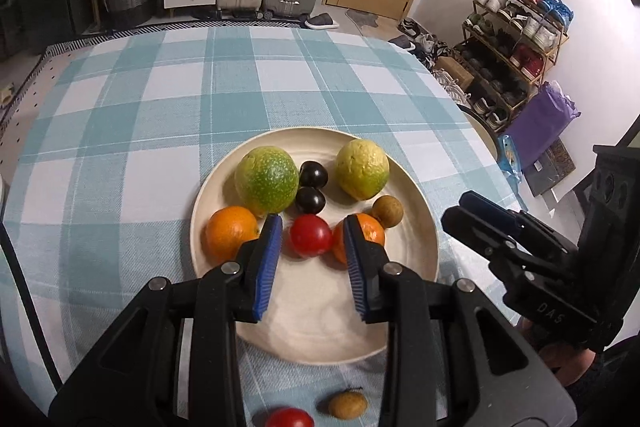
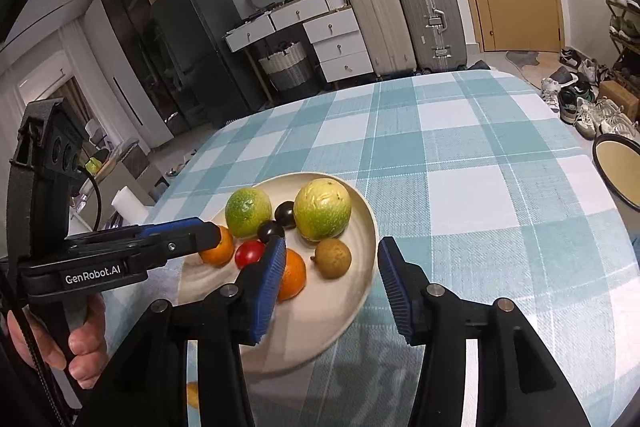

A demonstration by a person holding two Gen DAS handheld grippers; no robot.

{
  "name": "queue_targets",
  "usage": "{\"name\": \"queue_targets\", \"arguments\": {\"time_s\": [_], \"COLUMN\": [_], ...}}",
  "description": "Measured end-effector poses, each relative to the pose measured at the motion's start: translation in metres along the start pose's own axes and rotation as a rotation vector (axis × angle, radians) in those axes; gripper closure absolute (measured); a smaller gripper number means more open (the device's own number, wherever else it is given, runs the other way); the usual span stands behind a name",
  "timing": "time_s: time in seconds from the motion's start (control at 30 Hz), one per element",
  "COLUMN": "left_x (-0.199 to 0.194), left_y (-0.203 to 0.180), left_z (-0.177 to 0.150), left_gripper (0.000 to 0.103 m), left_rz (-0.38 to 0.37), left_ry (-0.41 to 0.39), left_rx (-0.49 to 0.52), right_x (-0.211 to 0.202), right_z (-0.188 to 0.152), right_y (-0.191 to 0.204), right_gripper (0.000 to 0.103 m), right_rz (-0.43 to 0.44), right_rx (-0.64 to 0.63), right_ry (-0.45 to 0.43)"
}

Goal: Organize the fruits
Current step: 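Withdraw both tools from the plate toward the last tomato and brown fruit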

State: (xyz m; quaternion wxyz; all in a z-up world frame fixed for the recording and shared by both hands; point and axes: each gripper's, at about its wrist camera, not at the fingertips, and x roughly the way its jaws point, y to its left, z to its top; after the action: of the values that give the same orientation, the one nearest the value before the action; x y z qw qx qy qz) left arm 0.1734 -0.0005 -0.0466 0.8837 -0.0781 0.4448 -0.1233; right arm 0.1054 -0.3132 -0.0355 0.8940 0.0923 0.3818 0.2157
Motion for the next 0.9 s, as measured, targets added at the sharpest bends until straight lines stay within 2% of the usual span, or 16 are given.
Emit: {"name": "queue_targets", "arguments": {"time_s": [0.2,0.27,0.37,0.47,0.53,0.6,0.67,0.73,0.9], "left_x": [-0.021,-0.030,-0.040,-0.049,-0.058,-0.066,-0.070,-0.076,-0.083], "left_y": [0.002,0.002,0.002,0.003,0.006,0.010,0.014,0.019,0.028], "left_z": [-0.014,-0.022,-0.032,-0.043,-0.052,-0.060,-0.065,-0.071,-0.085], "left_gripper": [0.073,0.071,0.068,0.054,0.039,0.034,0.030,0.022,0.016], "left_rz": [0.032,0.048,0.067,0.093,0.119,0.132,0.142,0.159,0.189], "left_ry": [-0.017,-0.024,-0.028,-0.037,-0.053,-0.068,-0.074,-0.084,-0.081], "left_rx": [-0.001,-0.004,0.000,0.005,0.000,-0.006,-0.012,-0.023,-0.039], "right_x": [-0.020,-0.025,-0.033,-0.037,-0.041,-0.045,-0.048,-0.051,-0.056], "right_z": [-0.008,-0.011,-0.017,-0.023,-0.027,-0.031,-0.034,-0.037,-0.045], "right_y": [0.013,0.019,0.029,0.039,0.044,0.048,0.052,0.055,0.064], "right_gripper": [0.049,0.042,0.037,0.033,0.030,0.027,0.021,0.020,0.016], "right_rz": [0.024,0.031,0.044,0.053,0.055,0.059,0.060,0.062,0.061], "right_rx": [-0.035,-0.046,-0.066,-0.085,-0.092,-0.096,-0.098,-0.101,-0.114], "right_ry": [-0.028,-0.031,-0.036,-0.032,-0.035,-0.039,-0.041,-0.046,-0.038]}}
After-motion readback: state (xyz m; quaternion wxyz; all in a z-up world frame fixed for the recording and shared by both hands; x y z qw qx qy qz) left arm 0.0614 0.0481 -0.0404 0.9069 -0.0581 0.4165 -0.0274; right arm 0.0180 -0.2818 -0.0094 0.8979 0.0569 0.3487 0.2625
